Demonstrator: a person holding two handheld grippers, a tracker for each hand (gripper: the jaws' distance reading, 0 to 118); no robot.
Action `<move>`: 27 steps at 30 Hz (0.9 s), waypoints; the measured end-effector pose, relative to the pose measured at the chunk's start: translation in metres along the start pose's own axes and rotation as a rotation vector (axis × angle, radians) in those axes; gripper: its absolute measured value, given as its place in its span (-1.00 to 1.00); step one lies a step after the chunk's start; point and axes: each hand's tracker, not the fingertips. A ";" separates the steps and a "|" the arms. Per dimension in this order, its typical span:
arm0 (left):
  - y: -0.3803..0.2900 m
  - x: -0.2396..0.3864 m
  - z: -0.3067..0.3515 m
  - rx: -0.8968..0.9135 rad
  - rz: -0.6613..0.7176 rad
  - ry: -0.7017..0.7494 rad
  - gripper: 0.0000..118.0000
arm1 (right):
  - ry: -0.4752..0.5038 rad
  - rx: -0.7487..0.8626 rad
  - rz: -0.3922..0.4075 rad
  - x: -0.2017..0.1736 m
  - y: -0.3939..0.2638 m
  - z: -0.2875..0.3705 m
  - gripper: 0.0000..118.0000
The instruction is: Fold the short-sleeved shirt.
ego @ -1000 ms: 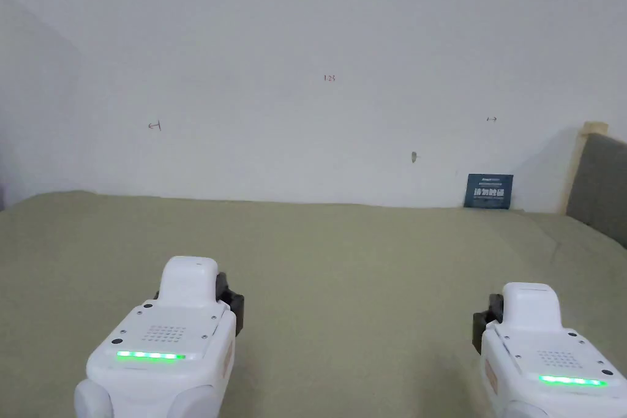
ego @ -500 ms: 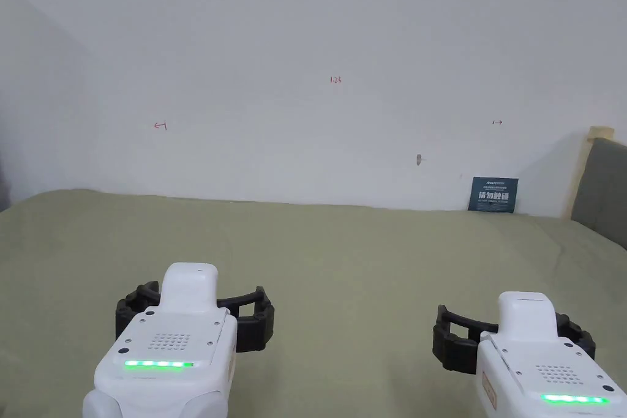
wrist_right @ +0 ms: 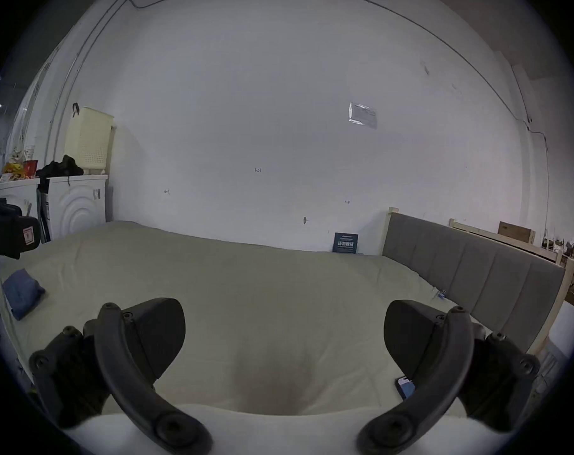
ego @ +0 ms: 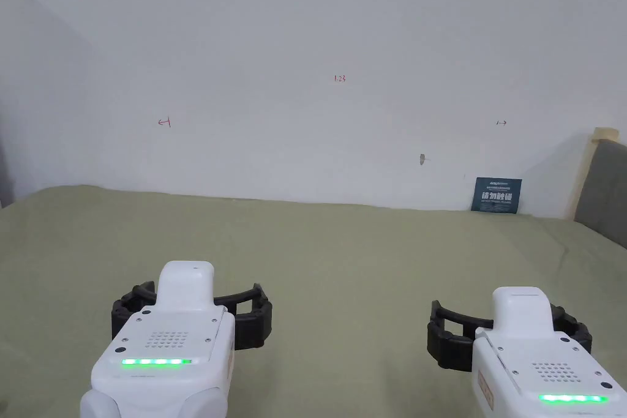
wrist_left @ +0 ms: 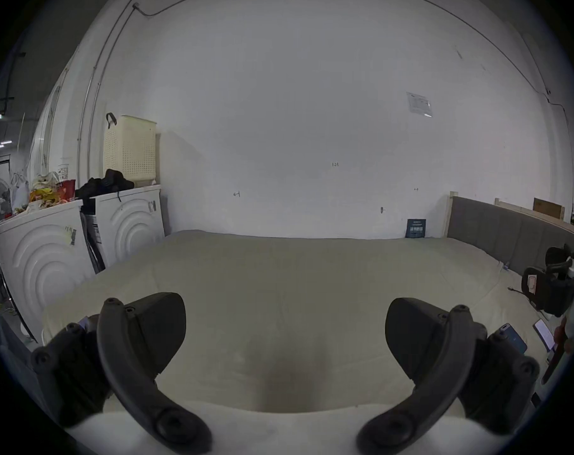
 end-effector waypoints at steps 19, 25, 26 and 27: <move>-0.002 0.001 0.002 -0.013 0.010 -0.020 1.00 | 0.013 -0.042 -0.074 0.000 -0.009 -0.004 1.00; 0.005 -0.001 0.004 -0.035 0.003 -0.036 1.00 | -0.004 -0.040 -0.062 0.005 -0.006 -0.002 1.00; 0.005 -0.001 0.005 -0.030 -0.003 -0.034 1.00 | -0.002 -0.045 -0.082 0.007 -0.004 -0.001 1.00; 0.006 -0.001 0.005 -0.026 -0.008 -0.033 1.00 | -0.001 -0.050 -0.096 0.008 -0.003 -0.001 1.00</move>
